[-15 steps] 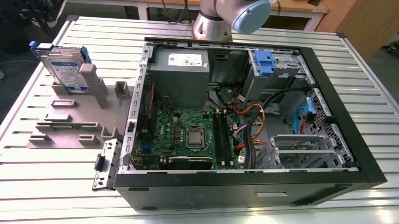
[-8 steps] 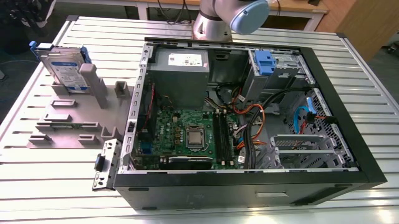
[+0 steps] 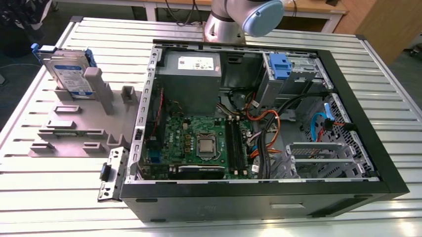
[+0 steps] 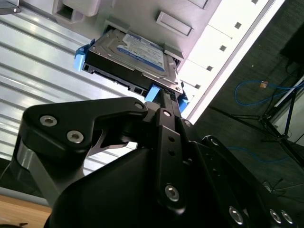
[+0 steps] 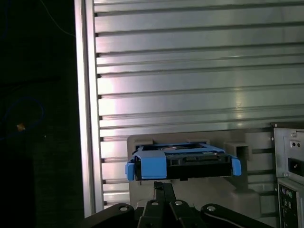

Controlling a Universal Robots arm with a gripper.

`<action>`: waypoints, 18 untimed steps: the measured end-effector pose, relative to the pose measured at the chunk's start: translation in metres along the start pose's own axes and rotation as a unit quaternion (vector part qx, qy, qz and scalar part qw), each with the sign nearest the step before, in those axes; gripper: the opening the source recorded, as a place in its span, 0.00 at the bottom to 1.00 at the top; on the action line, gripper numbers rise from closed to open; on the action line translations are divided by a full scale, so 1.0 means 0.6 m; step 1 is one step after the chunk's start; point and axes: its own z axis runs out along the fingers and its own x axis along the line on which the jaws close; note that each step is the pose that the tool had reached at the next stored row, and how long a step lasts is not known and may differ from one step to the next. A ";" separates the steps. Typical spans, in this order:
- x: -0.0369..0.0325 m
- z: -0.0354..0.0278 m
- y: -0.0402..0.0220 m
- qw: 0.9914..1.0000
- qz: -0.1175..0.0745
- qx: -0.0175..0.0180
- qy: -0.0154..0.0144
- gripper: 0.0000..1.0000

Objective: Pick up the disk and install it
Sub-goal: 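Pick up the disk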

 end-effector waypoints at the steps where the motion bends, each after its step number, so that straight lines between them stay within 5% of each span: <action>1: 0.001 0.000 0.000 1.000 0.000 0.000 0.000 0.11; 18: 0.001 0.000 0.000 1.000 -0.008 0.000 0.000 0.11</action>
